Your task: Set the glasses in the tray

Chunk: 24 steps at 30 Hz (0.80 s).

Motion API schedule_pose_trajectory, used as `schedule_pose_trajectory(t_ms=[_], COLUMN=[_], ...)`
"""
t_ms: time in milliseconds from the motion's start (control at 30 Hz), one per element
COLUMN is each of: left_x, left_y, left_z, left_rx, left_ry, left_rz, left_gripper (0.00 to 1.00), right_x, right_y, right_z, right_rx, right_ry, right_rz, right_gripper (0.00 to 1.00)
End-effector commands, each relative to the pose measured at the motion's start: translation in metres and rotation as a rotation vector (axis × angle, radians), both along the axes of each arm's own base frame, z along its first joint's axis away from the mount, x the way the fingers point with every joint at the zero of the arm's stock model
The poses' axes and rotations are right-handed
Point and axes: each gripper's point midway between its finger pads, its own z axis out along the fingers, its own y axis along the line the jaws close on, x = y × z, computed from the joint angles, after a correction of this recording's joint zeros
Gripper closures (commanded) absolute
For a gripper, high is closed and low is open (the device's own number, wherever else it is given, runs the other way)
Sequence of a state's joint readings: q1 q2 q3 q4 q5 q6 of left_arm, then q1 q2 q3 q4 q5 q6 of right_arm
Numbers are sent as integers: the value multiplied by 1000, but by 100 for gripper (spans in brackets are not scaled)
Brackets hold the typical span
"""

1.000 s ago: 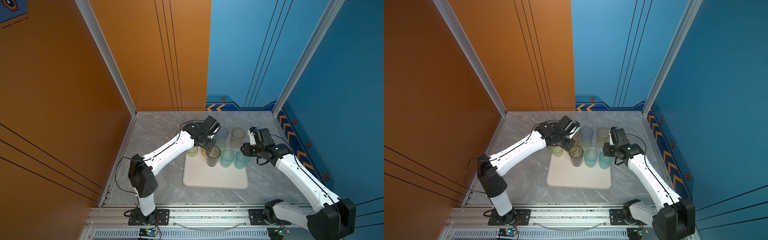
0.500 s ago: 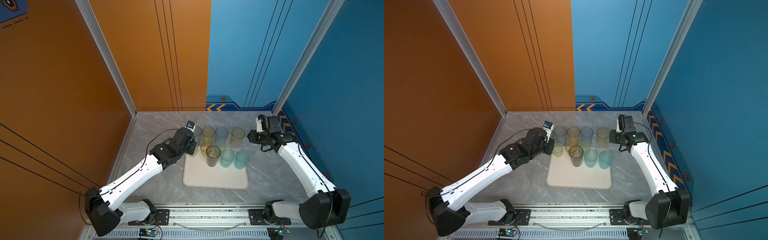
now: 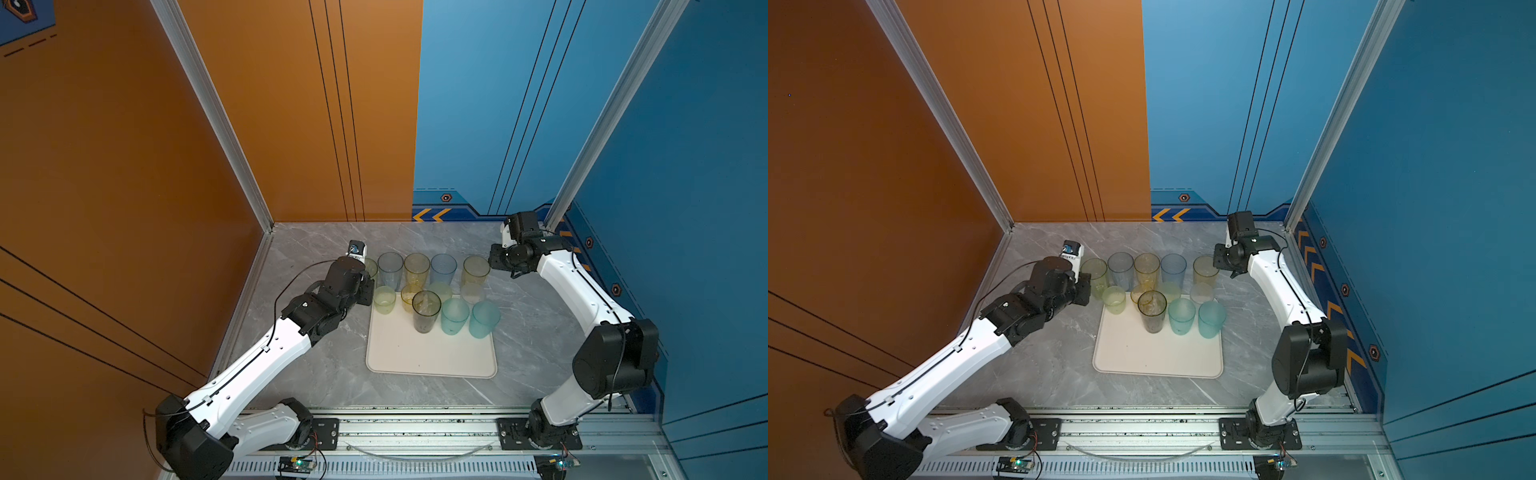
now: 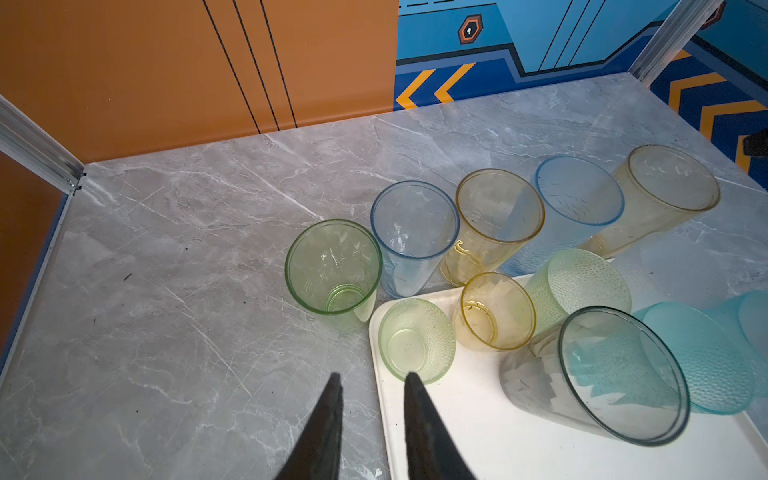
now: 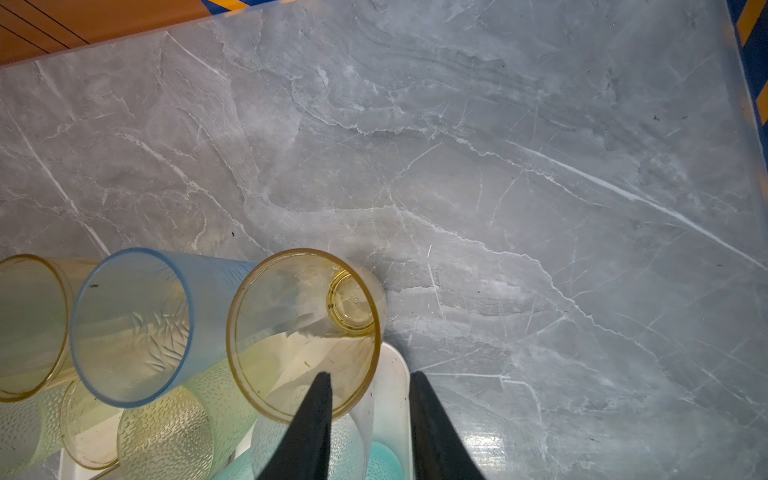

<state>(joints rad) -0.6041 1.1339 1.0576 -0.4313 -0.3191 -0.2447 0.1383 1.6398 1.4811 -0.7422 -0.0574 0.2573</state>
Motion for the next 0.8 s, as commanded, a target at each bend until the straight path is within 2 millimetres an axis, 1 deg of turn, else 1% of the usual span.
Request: schedule_pose_trajectory(t_ms=[0,400,533,767], left_x=[-1,5,7,9], left_y=[2,4,5,3], left_z=[-1,-1,-1,-6], left_rx=[-36,-62,-66,-68], left_ry=[1,4,7,23], left_rz=[-3,-3,-2,-8], left_gripper=[73,73,72,72], right_x=[-2,3,5,9], right_y=[0,0,1,-1], right_z=[-4,-30,-35,-44], right_rx=[-28,-54,-60,-75], right_ry=[44,120,129,152], right_rz=[22,33,38,37], right_gripper=[69,71,73,74])
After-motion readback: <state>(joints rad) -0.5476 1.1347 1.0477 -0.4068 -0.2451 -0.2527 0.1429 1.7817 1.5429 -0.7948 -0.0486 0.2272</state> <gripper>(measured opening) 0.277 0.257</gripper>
